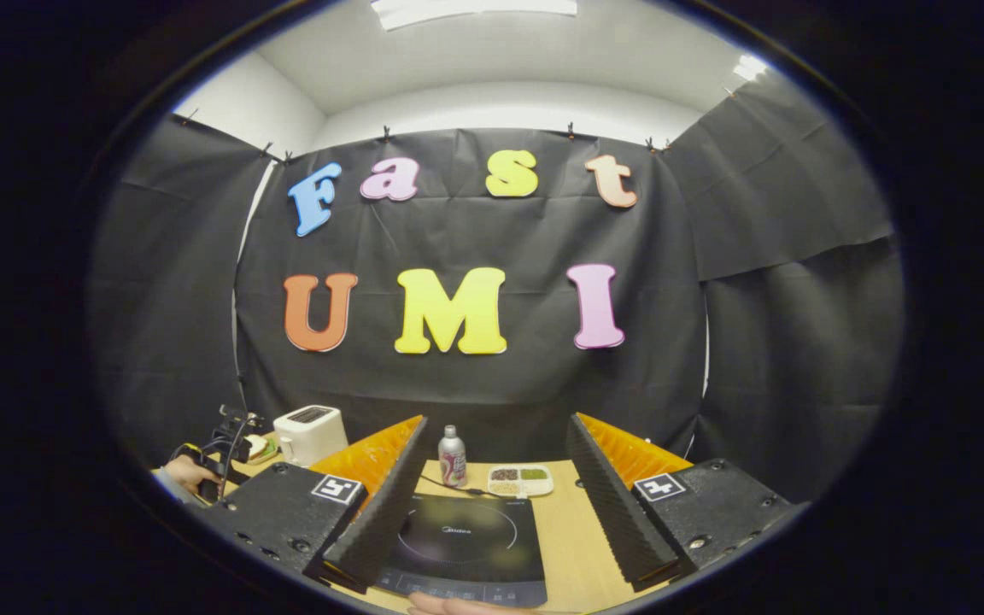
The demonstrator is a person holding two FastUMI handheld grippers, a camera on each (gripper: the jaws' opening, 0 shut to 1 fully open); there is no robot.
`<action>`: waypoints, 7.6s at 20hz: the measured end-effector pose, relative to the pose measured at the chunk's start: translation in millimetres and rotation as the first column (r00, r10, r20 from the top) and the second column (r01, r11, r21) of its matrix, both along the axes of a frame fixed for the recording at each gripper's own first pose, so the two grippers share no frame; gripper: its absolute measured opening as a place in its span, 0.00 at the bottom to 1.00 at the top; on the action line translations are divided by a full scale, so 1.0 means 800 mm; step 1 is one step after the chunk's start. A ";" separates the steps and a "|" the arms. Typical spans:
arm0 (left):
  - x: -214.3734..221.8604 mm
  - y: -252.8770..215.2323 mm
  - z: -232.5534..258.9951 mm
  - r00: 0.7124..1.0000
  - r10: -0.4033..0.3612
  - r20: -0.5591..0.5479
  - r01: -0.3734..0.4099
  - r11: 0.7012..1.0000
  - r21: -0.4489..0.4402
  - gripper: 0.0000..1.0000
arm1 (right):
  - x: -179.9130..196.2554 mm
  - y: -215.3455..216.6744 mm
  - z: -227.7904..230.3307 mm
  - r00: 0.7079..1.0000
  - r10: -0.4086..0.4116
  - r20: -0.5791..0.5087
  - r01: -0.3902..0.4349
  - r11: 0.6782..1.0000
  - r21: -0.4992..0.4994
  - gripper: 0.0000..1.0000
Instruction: First push the handle of the pot to place it horizontally, then grasp the pot with both hands and set it on the induction cooktop.
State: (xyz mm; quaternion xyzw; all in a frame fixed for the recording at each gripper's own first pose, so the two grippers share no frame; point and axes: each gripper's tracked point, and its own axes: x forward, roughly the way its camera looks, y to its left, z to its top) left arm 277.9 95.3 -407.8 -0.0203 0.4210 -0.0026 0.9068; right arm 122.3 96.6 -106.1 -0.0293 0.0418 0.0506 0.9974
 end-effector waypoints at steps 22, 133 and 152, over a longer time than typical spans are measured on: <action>-0.058 0.036 0.108 0.980 0.054 0.191 -0.051 0.999 -0.016 0.96 | 0.064 0.123 -0.205 0.942 0.087 -0.325 -0.120 0.989 -0.084 0.97; -0.020 -0.330 0.233 0.963 -0.200 0.182 0.225 0.966 -0.129 0.57 | 0.177 -0.100 -0.177 0.749 0.065 -0.659 -0.125 0.991 -0.043 0.53; 0.024 -0.358 0.096 0.978 -0.147 0.146 0.187 0.930 -0.317 0.49 | 0.216 -0.113 -0.330 0.736 0.024 -0.677 -0.054 0.998 -0.022 0.55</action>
